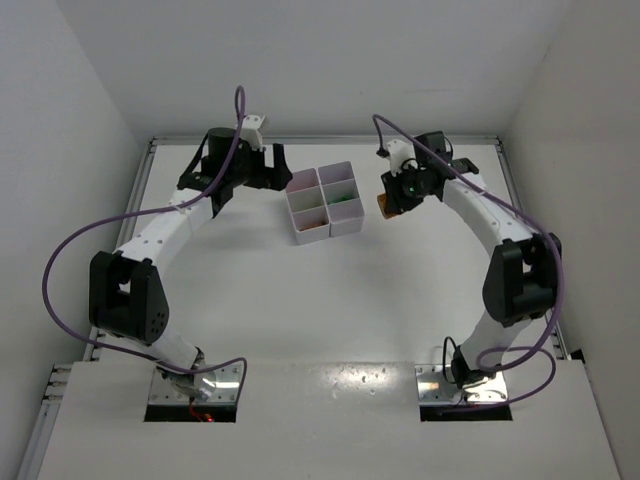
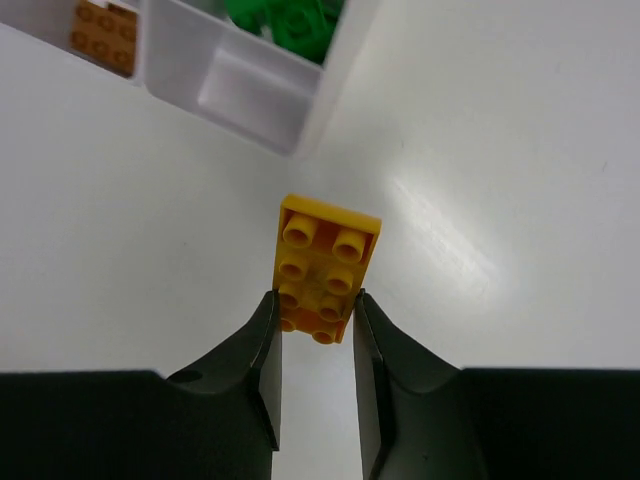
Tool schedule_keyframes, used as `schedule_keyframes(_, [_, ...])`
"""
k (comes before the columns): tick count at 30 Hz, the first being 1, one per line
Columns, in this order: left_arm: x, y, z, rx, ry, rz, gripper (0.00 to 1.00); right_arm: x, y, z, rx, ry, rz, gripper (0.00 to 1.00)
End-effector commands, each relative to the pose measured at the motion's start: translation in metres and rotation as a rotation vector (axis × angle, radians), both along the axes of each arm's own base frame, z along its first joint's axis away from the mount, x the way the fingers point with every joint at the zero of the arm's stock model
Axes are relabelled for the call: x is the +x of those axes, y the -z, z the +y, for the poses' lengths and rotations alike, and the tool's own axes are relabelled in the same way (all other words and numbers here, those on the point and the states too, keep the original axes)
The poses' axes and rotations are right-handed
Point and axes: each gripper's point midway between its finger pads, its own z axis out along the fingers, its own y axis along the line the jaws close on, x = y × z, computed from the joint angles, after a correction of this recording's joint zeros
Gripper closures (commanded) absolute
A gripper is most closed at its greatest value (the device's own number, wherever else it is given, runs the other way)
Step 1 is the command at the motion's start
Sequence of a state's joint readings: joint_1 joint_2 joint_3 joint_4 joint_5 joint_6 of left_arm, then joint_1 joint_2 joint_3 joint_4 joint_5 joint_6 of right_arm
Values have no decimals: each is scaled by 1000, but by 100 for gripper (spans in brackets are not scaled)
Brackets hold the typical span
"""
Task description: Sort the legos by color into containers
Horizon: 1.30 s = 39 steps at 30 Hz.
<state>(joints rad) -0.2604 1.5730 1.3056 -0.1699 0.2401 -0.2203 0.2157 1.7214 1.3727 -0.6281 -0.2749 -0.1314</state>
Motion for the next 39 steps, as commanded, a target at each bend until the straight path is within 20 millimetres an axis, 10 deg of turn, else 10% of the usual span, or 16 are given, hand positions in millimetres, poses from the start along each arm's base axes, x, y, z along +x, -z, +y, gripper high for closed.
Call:
schedule_keyframes(1, [6, -21, -5, -15, 31, -69, 0, 14, -36, 35, 1, -345, -189, 100])
schedule_keyframes(13, [16, -19, 6, -23, -1, -60, 0, 42, -49, 92, -183, -733, -429, 100])
schedule_keyframes(39, [37, -6, 28, -84, -63, -3, 0, 59, -4, 109, -259, -771, -418, 98])
